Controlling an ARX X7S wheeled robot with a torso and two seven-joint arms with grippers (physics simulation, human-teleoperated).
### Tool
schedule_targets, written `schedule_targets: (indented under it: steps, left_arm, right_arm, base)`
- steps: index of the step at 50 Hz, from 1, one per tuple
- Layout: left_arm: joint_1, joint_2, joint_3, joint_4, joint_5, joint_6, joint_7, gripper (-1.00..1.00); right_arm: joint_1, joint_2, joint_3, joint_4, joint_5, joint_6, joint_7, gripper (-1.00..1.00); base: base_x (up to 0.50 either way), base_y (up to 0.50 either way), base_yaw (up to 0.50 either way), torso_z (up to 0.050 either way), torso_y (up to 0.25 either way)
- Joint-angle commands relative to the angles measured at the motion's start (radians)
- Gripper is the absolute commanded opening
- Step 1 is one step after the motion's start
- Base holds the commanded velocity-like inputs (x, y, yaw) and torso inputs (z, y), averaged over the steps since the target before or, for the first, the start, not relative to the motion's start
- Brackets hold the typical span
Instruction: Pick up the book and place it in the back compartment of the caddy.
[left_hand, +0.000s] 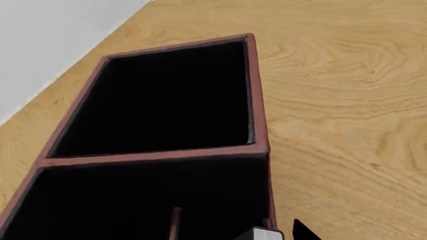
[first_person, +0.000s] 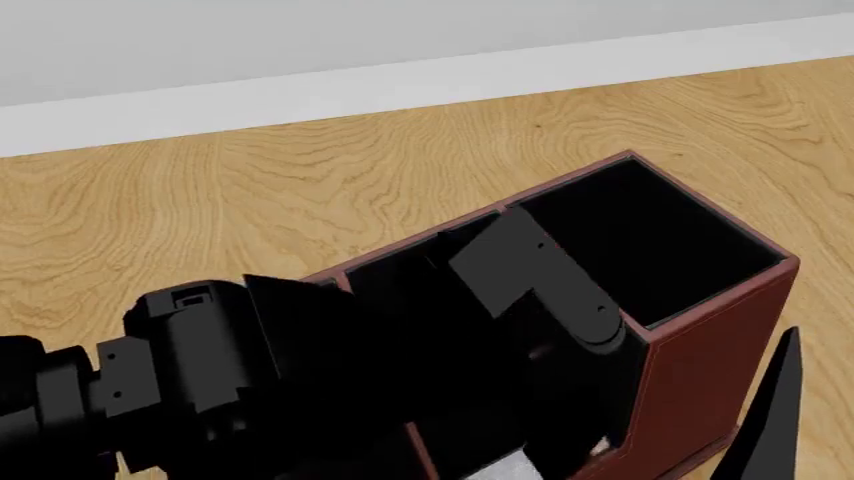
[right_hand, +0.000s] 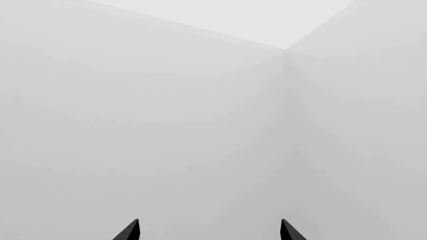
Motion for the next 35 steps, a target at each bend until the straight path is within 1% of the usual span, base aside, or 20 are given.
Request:
schedule_targets:
  steps: [1, 19, 30, 35]
  left_arm:
    - [-0.067, 0.021, -0.012, -0.030, -0.029, 0.056, 0.006, 1.00]
    - [-0.142, 0.021, -0.012, -0.054, 0.009, 0.058, -0.088, 1.00]
    - [-0.173, 0.020, -0.019, -0.074, -0.004, 0.090, -0.096, 1.00]
    - [-0.191, -0.002, -0.037, -0.038, -0.012, 0.096, -0.121, 1.00]
  right_arm:
    - [-0.012, -0.012, 0.030, -0.006, -0.026, 0.003, -0.017, 1.00]
    - [-0.009, -0.017, 0.038, -0.016, -0.021, 0.017, -0.025, 1.00]
    - [-0.006, -0.017, 0.044, -0.025, -0.017, 0.026, -0.028, 1.00]
    - [-0.007, -0.021, 0.045, -0.021, -0.016, 0.025, -0.033, 1.00]
  base:
    - [0.00, 0.00, 0.00, 0.000, 0.000]
    - [0.00, 0.00, 0.00, 0.000, 0.000]
    - [0.00, 0.00, 0.00, 0.000, 0.000]
    - [0.00, 0.00, 0.00, 0.000, 0.000]
